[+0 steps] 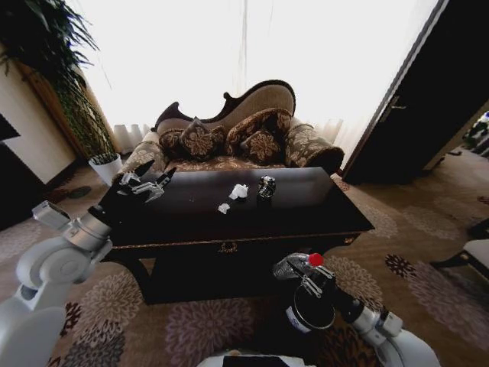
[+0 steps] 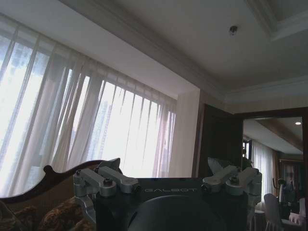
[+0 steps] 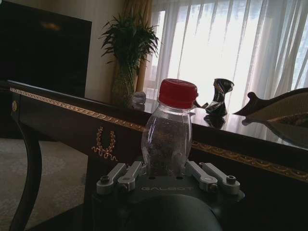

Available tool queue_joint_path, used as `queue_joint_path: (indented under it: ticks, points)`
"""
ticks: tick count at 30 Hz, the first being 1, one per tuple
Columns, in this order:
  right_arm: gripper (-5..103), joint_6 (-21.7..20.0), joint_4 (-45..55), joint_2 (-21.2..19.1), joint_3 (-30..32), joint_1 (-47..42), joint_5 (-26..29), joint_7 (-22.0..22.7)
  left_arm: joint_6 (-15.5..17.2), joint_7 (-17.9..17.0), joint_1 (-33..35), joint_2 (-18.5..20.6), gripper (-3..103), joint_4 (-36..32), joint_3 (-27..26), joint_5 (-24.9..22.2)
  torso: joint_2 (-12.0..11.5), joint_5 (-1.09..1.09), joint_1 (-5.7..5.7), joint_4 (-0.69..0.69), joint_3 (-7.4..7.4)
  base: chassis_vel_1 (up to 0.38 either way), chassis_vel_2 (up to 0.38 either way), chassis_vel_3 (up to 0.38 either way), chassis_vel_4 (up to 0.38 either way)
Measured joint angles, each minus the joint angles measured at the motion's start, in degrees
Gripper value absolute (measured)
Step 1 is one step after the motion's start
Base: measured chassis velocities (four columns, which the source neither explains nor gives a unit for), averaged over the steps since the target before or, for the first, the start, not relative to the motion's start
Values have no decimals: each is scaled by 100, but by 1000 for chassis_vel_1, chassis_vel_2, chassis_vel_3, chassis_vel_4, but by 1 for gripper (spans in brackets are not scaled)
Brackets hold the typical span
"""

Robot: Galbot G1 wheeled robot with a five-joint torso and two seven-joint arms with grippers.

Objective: Move to the front of the table and place the trash on the table into the trash bin.

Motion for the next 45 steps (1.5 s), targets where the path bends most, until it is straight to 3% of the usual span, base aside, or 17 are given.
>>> queue_joint_path:
  ticks: [7,14,20,33,38,45]
  points:
    - [26,141,-1351,-48,-327,543,21,175,14,-108,151,37,100,4,-664,-262,-1,0,0,0,0,0,0,0,0]
    - [26,-106,-2599,-137,-817,1328,-68,902,34,-252,551,6,100,-78,-1423,-350,-1,-1,0,1,0,0,0,0,0]
    - [26,-412,-3488,-88,-1091,1985,-639,1666,37,-243,1005,-103,100,-257,-1950,-369,-1,-1,1,1,0,0,0,0,0]
    - [26,-660,-5135,212,-1365,2851,-1177,2546,-6,-175,1635,-210,100,-545,-2799,-612,-1,-1,0,2,0,0,0,0,0]
    - [26,-590,-5998,457,-1382,3324,-1526,2664,-81,-75,1921,-199,100,-666,-3161,-656,0,0,0,1,0,0,0,0,0]
    - [26,-536,-6662,554,-1427,3765,-1545,2788,-121,-26,2130,-86,100,-690,-3559,-806,0,0,0,2,0,0,0,0,0]
